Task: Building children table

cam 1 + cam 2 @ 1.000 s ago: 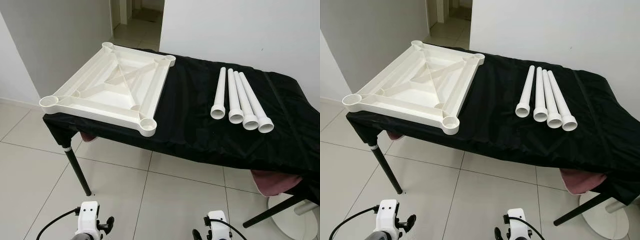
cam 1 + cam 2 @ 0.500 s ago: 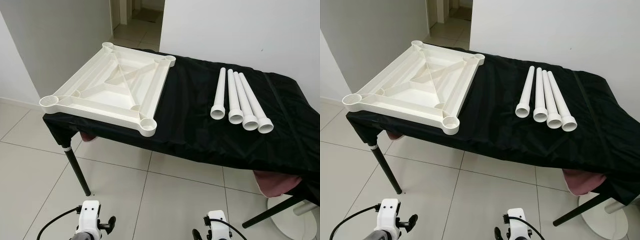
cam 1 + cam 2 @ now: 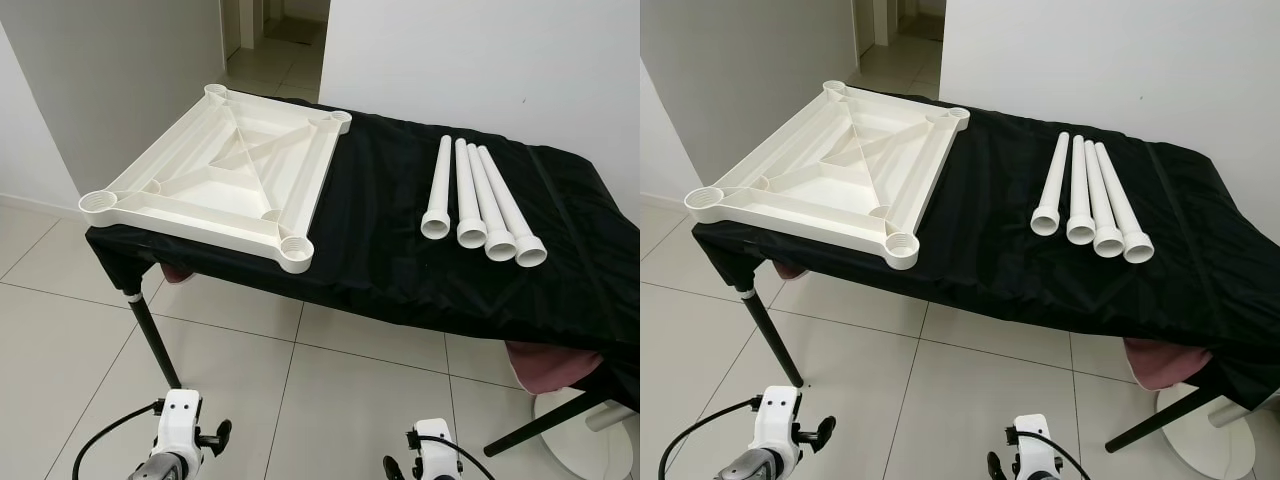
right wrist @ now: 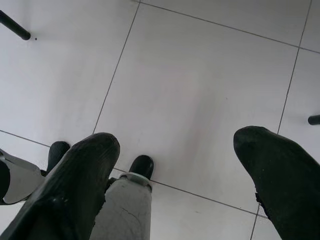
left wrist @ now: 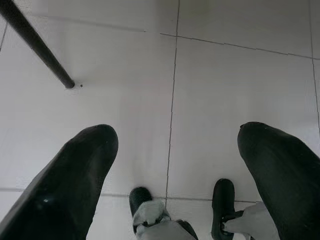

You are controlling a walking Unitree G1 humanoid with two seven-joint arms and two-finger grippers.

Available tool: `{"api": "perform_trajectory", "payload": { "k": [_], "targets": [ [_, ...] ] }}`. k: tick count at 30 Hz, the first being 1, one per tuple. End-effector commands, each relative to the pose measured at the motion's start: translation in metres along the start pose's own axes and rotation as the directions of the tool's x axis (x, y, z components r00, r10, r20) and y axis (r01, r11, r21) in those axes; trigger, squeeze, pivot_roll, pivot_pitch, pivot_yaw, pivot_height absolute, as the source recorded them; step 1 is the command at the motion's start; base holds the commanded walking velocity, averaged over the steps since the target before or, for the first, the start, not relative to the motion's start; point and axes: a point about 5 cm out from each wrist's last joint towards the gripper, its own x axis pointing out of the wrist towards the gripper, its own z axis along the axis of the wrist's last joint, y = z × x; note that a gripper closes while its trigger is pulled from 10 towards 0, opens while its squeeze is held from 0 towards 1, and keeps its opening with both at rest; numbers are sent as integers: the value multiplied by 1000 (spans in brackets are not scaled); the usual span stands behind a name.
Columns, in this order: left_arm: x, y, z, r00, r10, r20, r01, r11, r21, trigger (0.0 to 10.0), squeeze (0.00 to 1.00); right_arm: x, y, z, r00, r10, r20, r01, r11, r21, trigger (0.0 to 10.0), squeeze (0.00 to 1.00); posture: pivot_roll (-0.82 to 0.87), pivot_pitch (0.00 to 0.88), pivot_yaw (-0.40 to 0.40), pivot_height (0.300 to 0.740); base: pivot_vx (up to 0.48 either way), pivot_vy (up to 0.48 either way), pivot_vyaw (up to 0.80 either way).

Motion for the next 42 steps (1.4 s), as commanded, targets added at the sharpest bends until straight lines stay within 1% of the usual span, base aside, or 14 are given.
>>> {"api": "perform_trajectory", "payload": {
  "k": [1, 3, 4, 10, 11, 14, 17, 18, 21, 26, 32, 34, 39, 42],
  "targets": [
    [1, -14, 8, 976, -213, 36, 211, 976, 47, 10000, 0, 0, -4, 6, 999, -3, 36, 3, 1000, -1, 10000, 0, 102, 0, -102, 740, 0, 0, 0],
    [2, -18, 15, 960, -268, 76, 262, 961, 85, 10000, 0, 1, -6, 16, 996, 7, 92, -5, 1000, -20, 10000, 0, 101, 0, -102, 740, 0, 0, 0],
    [1, -20, 28, 926, -337, 167, 326, 941, 92, 10000, 0, 2, -8, 34, 980, 26, 199, -16, 999, -52, 10000, 0, 86, 0, -90, 740, 0, 0, 0],
    [-2, -22, 44, 886, -378, 267, 356, 926, 130, 10000, 0, 2, -8, 55, 944, 48, 327, -23, 997, -79, 10000, 0, 74, 0, -86, 740, 0, 0, 0],
    [-7, -24, 59, 854, -386, 348, 345, 922, 175, 10000, 0, 0, -8, 75, 898, 65, 435, -20, 994, -107, 10000, 0, 68, 0, -84, 740, 0, 0, 0],
    [-10, -27, 70, 830, -390, 399, 330, 920, 211, 10000, 0, -3, -7, 89, 858, 82, 508, -26, 993, -116, 10000, 0, 61, 0, -84, 740, 0, 0, 0],
    [-20, -38, 97, 766, -391, 510, 318, 920, 227, 10000, 0, -10, -3, 119, 765, 116, 633, -41, 990, -132, 10000, 0, 54, 0, -88, 740, 0, 0, 0],
    [-20, -38, 97, 766, -391, 510, 318, 920, 227, 10000, 0, -10, -3, 119, 765, 116, 633, -41, 990, -132, 10000, 0, 54, 0, -88, 740, 0, 0, 0],
    [-36, -50, 132, 691, -379, 615, 297, 925, 236, 10000, 0, -23, 4, 152, 649, 149, 746, -31, 985, -170, 10000, 0, 57, 0, -97, 740, 0, 0, 0],
    [-53, -60, 161, 619, -360, 698, 297, 930, 216, 10000, 0, -39, 10, 184, 542, 147, 827, -9, 986, -169, 10000, 0, 62, 0, -102, 740, 0, 0, 0],
    [-60, -63, 174, 604, -334, 724, 274, 940, 205, 10000, 0, -45, 13, 201, 501, 131, 855, -2, 989, -150, 10000, 0, 71, 0, -107, 740, 0, 0, 0],
    [-57, -63, 191, 627, -273, 730, 251, 957, 142, 10000, 0, -49, 15, 224, 478, 60, 876, 14, 997, -76, 10000, 0, 87, 0, -113, 740, 0, 0, 0],
    [-57, -63, 211, 639, -200, 743, 249, 967, 46, 10000, 0, -53, 17, 237, 482, 21, 876, -7, 1000, -20, 10000, 0, 88, 0, -111, 740, 0, 0, 0],
    [-61, -70, 233, 611, -167, 774, 248, 969, 12, 10000, 0, -52, 14, 237, 509, -17, 860, -3, 1000, 22, 10000, 0, 94, 0, -111, 740, 0, 0, 0]
  ]
}}
